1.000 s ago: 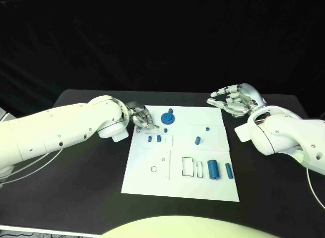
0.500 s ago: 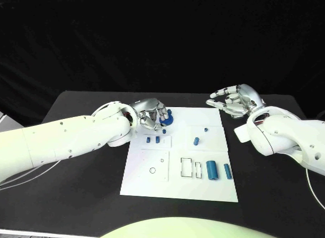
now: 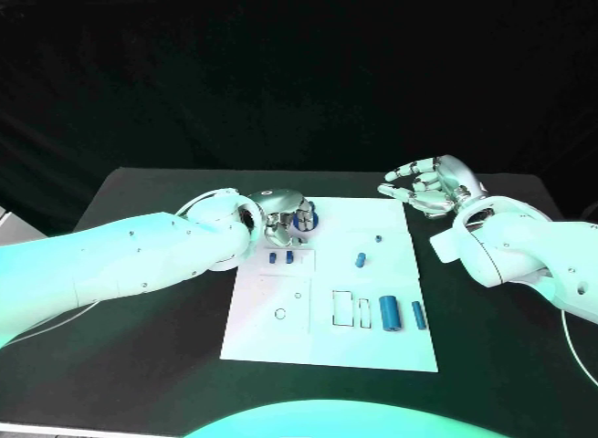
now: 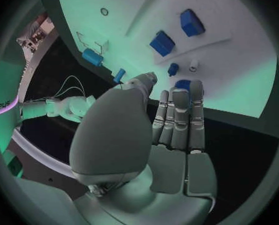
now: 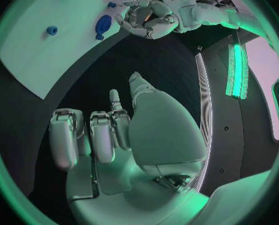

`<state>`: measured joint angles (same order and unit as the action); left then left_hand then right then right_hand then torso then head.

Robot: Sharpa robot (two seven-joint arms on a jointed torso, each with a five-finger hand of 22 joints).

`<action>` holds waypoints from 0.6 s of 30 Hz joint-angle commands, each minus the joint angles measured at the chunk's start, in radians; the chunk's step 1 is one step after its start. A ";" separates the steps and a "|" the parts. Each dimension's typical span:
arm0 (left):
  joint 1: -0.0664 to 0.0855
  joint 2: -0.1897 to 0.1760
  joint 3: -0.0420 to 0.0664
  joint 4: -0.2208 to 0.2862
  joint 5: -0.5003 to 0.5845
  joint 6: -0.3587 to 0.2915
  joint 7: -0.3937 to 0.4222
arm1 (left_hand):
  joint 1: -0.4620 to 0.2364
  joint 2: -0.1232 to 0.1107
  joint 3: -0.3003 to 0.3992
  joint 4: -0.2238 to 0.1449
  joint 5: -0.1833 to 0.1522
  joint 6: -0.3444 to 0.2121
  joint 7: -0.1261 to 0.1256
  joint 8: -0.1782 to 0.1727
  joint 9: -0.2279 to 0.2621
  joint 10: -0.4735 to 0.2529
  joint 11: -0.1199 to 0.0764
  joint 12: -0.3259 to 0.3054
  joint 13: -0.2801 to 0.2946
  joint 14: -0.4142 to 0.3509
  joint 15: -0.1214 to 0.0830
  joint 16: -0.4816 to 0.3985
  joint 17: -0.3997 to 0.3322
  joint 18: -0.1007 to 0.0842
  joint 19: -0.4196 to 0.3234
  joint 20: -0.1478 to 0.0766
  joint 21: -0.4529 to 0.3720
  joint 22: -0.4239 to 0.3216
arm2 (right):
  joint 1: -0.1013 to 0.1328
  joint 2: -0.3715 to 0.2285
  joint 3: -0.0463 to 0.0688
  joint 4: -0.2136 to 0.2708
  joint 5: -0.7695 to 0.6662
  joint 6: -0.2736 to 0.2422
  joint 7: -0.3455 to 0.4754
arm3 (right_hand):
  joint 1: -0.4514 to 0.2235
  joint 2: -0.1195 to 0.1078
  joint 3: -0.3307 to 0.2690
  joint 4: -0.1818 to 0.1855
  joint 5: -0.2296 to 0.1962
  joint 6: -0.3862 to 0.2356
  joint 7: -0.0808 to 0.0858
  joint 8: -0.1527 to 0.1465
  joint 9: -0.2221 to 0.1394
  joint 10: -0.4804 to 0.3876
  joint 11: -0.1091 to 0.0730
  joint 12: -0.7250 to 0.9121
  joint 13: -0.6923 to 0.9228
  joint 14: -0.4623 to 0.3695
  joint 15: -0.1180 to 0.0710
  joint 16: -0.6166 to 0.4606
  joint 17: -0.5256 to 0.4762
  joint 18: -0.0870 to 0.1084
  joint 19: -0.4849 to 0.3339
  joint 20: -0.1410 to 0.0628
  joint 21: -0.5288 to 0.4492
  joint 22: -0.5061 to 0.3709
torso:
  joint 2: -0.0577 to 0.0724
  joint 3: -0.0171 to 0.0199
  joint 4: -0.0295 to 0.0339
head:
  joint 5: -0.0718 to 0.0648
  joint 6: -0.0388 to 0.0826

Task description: Assemble the parts on the task board

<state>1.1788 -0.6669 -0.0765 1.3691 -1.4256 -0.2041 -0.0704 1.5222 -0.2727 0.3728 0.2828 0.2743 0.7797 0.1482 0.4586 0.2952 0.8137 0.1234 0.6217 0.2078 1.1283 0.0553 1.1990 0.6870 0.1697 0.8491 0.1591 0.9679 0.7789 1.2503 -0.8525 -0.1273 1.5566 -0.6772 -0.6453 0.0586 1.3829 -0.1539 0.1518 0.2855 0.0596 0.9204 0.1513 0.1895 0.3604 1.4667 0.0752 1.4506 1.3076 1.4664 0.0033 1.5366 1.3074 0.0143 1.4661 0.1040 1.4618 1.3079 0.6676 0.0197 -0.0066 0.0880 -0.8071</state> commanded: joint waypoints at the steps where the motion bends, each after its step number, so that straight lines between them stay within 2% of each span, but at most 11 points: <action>1: 0.000 0.008 0.000 -0.006 -0.060 0.083 -0.052 | -0.006 -0.004 0.006 0.002 -0.003 0.006 0.001 -0.006 -0.003 0.006 -0.002 -0.009 -0.004 0.009 -0.001 0.010 0.008 0.013 0.005 0.000 0.006 0.003 | -0.001 0.002 0.000 0.000 -0.014 0.007 0.014 | -0.003 0.002 -0.004 -0.004 0.000 -0.007 0.003 0.006 0.002 0.003 -0.004 -0.005 0.169 0.082 -0.006 -0.007 0.184 0.014 0.049 -0.003 -0.008 0.189 | -0.001 0.0006 0.0008 | 0.000 -0.002; 9: 0.000 0.021 0.000 -0.017 -0.075 0.117 -0.086 | -0.007 -0.002 0.014 0.000 -0.002 0.023 0.000 -0.013 -0.008 0.017 -0.003 -0.011 -0.011 0.039 -0.002 0.049 0.052 0.013 0.011 -0.001 0.022 0.015 | -0.001 0.003 0.000 0.000 -0.014 0.005 0.015 | -0.003 0.002 -0.004 -0.004 0.000 -0.008 0.002 0.007 0.002 -0.010 -0.004 -0.022 0.156 0.081 -0.006 -0.008 0.181 0.015 0.048 -0.003 -0.012 0.186 | 0.000 0.0005 0.0000 | -0.002 -0.003; 18: 0.000 0.034 0.000 -0.031 -0.076 0.101 -0.093 | 0.007 0.007 0.048 -0.006 -0.003 0.050 0.001 -0.023 -0.015 0.037 -0.009 -0.019 -0.023 0.060 -0.007 0.081 0.077 0.010 0.027 -0.005 0.052 0.046 | -0.001 0.003 0.000 0.002 -0.017 0.004 0.015 | -0.002 0.002 -0.004 -0.004 0.000 -0.009 0.002 0.008 0.002 -0.012 -0.004 -0.024 0.155 0.081 -0.006 -0.009 0.181 0.016 0.047 -0.003 -0.013 0.186 | 0.001 0.0005 -0.0001 | -0.005 -0.001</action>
<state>1.1787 -0.6368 -0.0768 1.3388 -1.4884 -0.1155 -0.1507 1.5257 -0.2691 0.4172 0.2775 0.2743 0.8246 0.1495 0.4389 0.2805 0.8458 0.1160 0.6062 0.1848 1.1831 0.0464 1.2776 0.7636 0.1698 0.8706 0.1557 1.0176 0.8255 1.2501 -0.8502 -0.1274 1.5570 -0.6811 -0.6456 0.0599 1.3830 -0.1540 0.1519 0.2855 0.0596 0.9171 0.1546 0.1934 0.3614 1.4631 0.0716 1.4315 1.3075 1.4664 0.0034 1.5305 1.3081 0.0143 1.4661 0.1040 1.4535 1.3076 0.6676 0.0201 -0.0064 0.0843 -0.8092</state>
